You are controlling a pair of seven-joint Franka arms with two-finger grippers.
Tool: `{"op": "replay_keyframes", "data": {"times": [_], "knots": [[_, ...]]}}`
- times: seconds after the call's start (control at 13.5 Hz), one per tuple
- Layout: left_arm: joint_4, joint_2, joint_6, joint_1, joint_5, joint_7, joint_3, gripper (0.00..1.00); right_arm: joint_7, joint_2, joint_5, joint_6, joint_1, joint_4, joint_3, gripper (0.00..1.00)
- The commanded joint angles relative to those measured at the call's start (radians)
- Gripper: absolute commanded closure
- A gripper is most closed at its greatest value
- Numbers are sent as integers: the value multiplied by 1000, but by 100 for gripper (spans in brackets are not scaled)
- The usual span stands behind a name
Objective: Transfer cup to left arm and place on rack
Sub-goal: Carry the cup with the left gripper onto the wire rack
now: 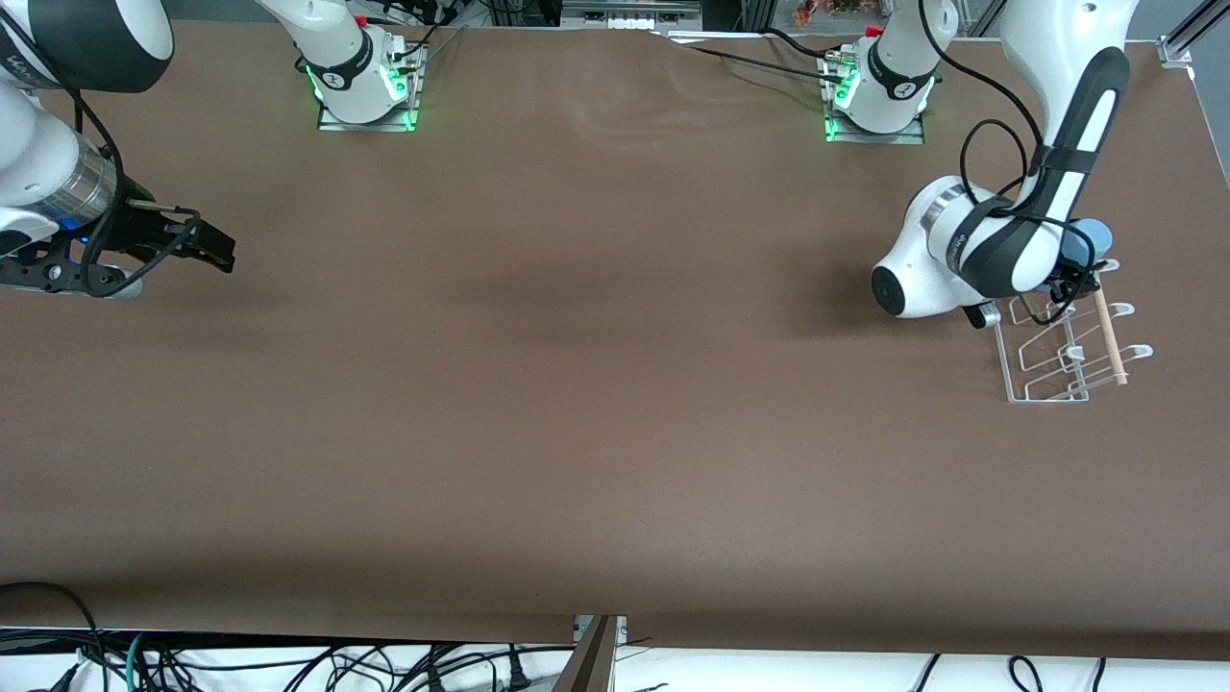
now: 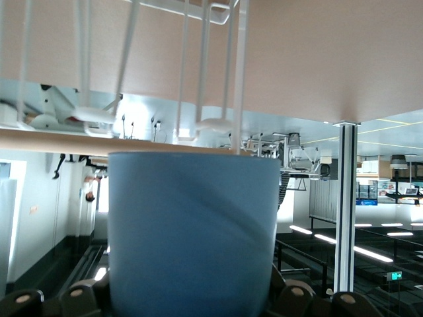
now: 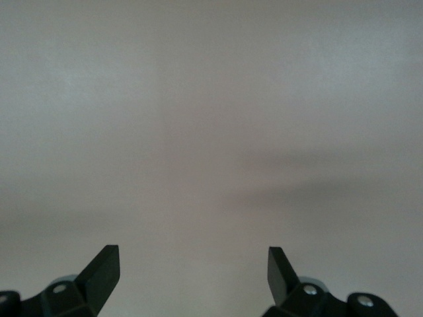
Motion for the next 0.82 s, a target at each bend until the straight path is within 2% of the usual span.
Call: {"op": "replay_keyframes", "data": {"times": [0.0, 0.15, 0.59, 0.74], "knots": [[-60, -53, 58, 41, 50, -33, -7, 100, -37, 15, -11, -91, -14, 69, 5, 1], [-60, -44, 105, 75, 54, -35, -7, 100, -48, 21, -7, -105, -14, 85, 3, 1], [-69, -19, 105, 77, 74, -44, -9, 100, -43, 29, 0, -104, -11, 83, -11, 1], [-78, -13, 108, 77, 74, -45, -9, 100, -35, 29, 58, -107, -12, 101, -11, 1]]}}
